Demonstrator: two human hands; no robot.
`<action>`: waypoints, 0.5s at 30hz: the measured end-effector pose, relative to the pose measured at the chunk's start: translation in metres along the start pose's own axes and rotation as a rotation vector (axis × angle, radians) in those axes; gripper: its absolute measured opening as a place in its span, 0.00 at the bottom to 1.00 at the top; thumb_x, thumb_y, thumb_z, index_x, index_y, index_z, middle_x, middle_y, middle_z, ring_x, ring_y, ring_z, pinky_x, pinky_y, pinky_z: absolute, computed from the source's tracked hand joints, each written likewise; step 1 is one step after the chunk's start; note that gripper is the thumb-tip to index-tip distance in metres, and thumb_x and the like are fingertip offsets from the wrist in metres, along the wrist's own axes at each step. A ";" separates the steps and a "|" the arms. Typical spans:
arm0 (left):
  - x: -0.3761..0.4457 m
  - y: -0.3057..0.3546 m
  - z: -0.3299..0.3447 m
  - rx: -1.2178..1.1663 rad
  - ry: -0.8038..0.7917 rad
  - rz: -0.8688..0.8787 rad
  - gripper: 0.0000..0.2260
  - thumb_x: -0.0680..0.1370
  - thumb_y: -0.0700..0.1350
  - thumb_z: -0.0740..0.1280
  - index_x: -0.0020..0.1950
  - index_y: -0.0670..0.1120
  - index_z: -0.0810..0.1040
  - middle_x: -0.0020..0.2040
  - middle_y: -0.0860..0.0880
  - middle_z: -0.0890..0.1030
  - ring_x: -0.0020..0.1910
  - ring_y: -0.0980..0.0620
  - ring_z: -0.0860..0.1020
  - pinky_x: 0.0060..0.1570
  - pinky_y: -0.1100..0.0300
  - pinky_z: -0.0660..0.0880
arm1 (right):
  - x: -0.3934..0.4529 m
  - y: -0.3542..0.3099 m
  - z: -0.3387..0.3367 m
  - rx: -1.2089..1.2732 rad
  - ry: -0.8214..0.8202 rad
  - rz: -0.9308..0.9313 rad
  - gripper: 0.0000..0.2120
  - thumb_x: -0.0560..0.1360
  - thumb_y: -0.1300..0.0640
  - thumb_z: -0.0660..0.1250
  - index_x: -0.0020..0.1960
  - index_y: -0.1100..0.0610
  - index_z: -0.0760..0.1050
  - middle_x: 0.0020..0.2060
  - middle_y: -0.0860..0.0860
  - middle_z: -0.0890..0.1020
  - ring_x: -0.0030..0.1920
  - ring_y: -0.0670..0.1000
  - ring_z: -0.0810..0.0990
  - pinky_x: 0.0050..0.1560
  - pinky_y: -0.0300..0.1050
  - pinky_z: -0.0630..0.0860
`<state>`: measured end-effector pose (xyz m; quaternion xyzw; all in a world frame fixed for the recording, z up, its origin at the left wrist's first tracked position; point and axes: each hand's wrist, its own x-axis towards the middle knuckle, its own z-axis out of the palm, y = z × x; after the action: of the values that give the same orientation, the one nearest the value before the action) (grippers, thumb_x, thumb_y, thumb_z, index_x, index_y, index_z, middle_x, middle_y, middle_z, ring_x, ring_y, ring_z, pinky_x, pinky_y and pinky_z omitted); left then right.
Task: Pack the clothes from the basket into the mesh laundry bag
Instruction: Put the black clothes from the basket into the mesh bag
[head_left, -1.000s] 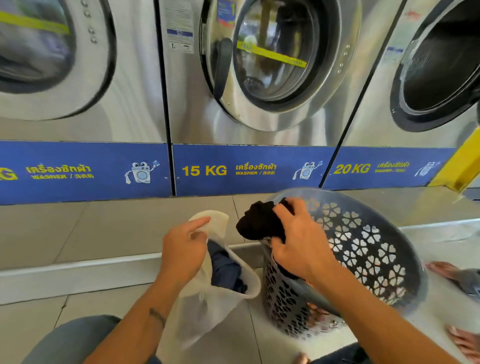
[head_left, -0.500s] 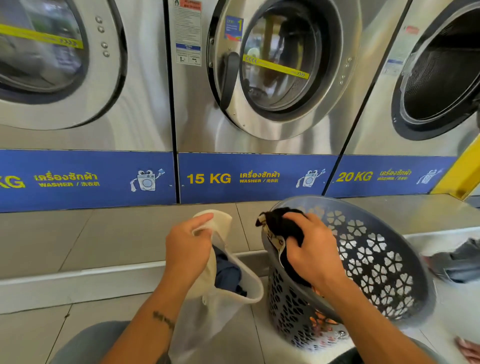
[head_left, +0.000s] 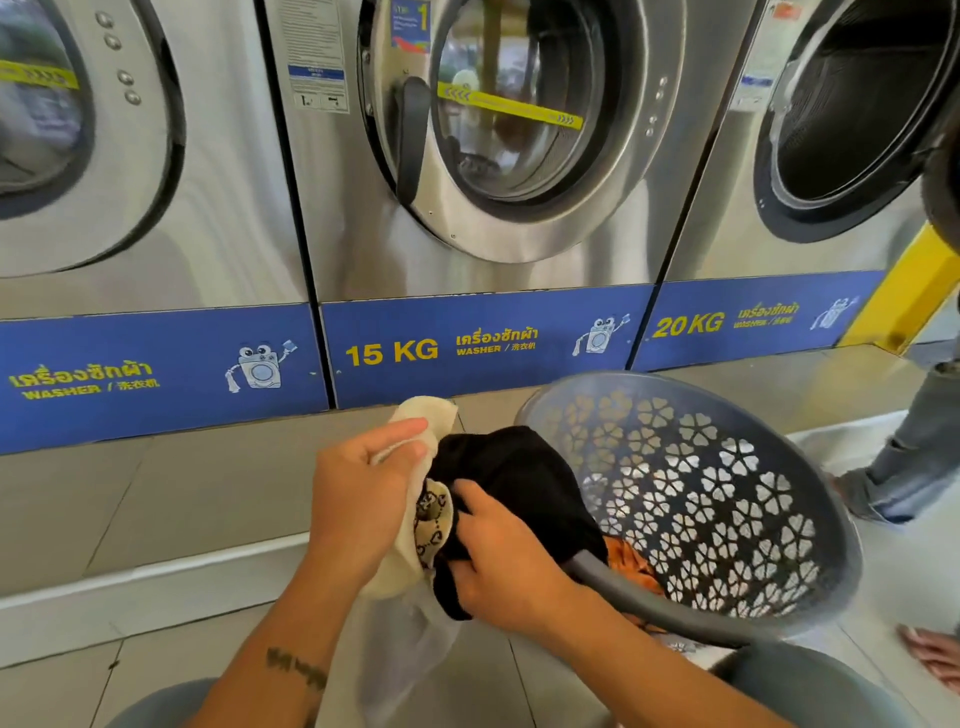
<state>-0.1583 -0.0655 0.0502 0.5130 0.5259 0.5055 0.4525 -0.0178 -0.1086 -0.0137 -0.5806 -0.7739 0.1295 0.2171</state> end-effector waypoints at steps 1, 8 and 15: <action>-0.003 0.000 0.003 0.003 -0.026 -0.001 0.11 0.74 0.41 0.71 0.48 0.57 0.86 0.50 0.55 0.84 0.48 0.63 0.79 0.45 0.68 0.73 | 0.001 0.003 0.004 -0.117 -0.071 0.001 0.13 0.73 0.58 0.63 0.56 0.59 0.77 0.62 0.54 0.70 0.55 0.59 0.74 0.47 0.55 0.77; -0.009 -0.005 0.010 -0.004 -0.056 -0.016 0.10 0.75 0.41 0.70 0.48 0.56 0.86 0.50 0.57 0.83 0.51 0.61 0.79 0.42 0.71 0.70 | 0.017 0.012 0.011 -0.185 -0.280 0.103 0.24 0.76 0.56 0.67 0.71 0.53 0.70 0.64 0.56 0.72 0.60 0.61 0.74 0.54 0.56 0.78; 0.009 -0.020 0.008 0.058 0.072 -0.073 0.08 0.75 0.43 0.70 0.48 0.56 0.86 0.54 0.53 0.83 0.53 0.53 0.79 0.51 0.62 0.72 | 0.016 0.029 -0.055 0.199 0.019 0.201 0.23 0.70 0.62 0.62 0.63 0.51 0.79 0.59 0.51 0.83 0.58 0.52 0.80 0.65 0.51 0.75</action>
<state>-0.1522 -0.0557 0.0298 0.4880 0.5746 0.4913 0.4362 0.0296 -0.0879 0.0237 -0.6318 -0.6932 0.2213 0.2669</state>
